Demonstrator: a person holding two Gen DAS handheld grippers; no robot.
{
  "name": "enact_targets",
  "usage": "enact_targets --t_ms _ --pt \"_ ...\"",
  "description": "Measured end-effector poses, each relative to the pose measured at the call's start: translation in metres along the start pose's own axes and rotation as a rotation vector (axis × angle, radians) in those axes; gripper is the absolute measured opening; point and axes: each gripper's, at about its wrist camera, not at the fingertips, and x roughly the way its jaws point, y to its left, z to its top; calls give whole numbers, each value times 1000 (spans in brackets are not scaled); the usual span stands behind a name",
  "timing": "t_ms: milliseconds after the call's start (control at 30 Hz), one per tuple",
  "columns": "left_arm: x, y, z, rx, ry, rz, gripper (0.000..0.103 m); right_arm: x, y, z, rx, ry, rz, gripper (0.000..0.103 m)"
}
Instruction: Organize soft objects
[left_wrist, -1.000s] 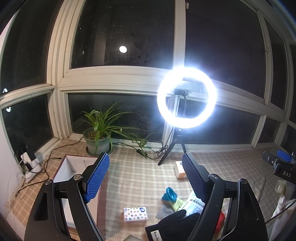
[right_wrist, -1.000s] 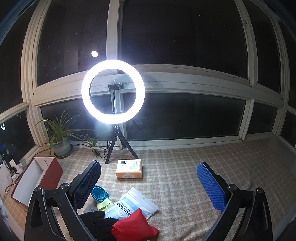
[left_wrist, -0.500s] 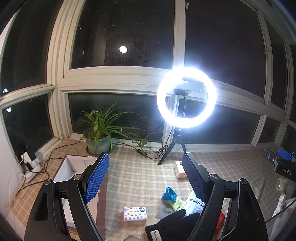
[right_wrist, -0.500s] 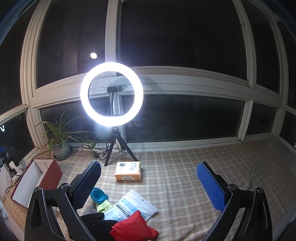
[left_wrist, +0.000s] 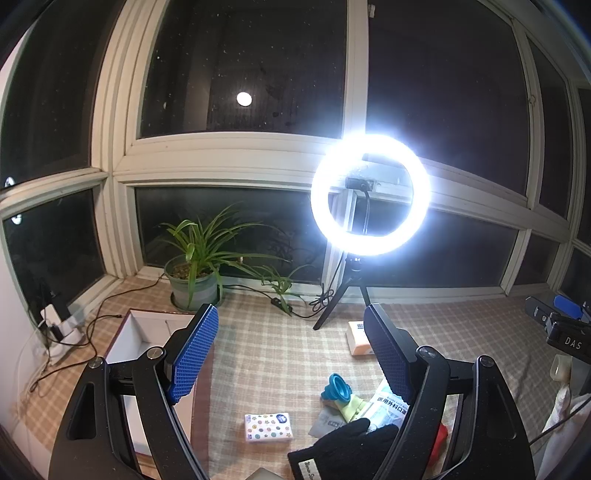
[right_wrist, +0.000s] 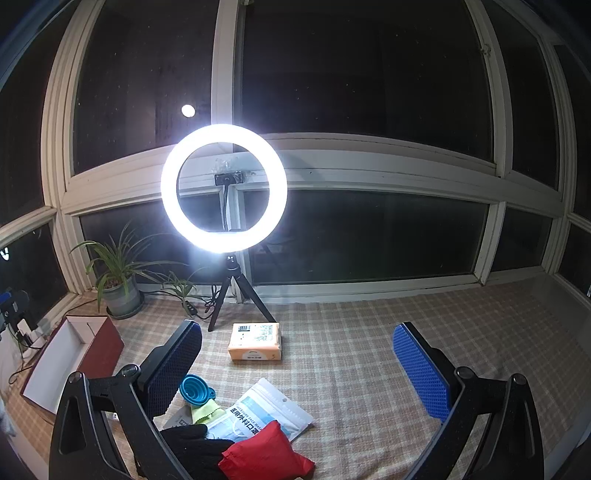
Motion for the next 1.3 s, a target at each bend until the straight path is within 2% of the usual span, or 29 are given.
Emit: enact_targets --t_ms 900,1167,1300 --pt "2 -4 -2 4 12 -10 81 6 2 -4 -6 19 7 102" --pt "2 -12 -9 16 43 -12 81 10 -1 -11 -11 51 17 102" --pt "2 -16 -16 10 62 -23 81 12 -4 -15 -16 60 57 102"
